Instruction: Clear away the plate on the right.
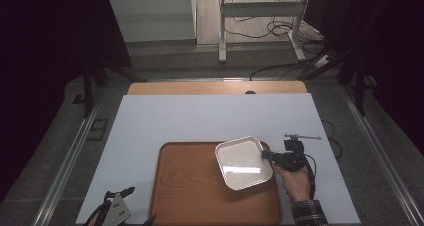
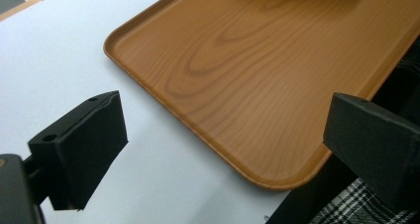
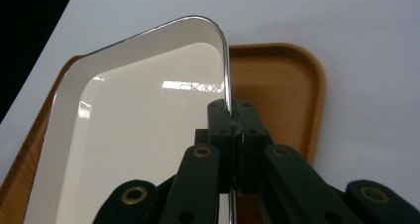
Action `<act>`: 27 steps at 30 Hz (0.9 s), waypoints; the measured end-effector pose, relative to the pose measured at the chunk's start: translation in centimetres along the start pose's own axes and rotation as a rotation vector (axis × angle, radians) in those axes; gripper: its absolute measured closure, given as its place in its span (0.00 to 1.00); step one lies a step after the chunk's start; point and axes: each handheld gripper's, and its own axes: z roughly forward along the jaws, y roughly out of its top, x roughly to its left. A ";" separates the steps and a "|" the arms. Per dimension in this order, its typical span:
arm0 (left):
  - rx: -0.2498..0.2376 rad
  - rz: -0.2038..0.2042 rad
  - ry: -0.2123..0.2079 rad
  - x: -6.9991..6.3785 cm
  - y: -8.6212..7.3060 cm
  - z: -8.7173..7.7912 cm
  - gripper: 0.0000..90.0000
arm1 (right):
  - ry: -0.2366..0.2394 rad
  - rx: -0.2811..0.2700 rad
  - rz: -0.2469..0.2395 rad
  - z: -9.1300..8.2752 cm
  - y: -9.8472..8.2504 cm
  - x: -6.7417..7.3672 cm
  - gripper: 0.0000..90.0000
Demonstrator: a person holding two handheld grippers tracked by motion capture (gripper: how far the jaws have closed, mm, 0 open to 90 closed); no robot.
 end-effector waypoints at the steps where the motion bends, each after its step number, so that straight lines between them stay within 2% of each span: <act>1: 0.000 0.000 0.000 0.0 0.0 0.0 0.04 | 0.005 0.007 0.000 0.3 0.0 0.2 0.98; 13: 0.000 -0.002 -0.001 0.0 0.0 0.0 0.04 | 0.010 0.062 -0.044 4.0 -0.2 3.3 0.98; 19: -0.001 -0.003 -0.002 0.0 0.0 0.0 0.04 | -0.016 0.083 -0.068 5.4 -0.3 3.9 0.98; 24: 0.000 0.002 -0.002 0.0 0.0 0.0 0.04 | -0.063 0.084 -0.076 6.0 -0.4 3.6 0.98; 27: 0.002 0.007 -0.002 0.0 0.0 0.0 0.04 | -0.064 0.083 -0.097 5.9 -0.3 3.5 0.96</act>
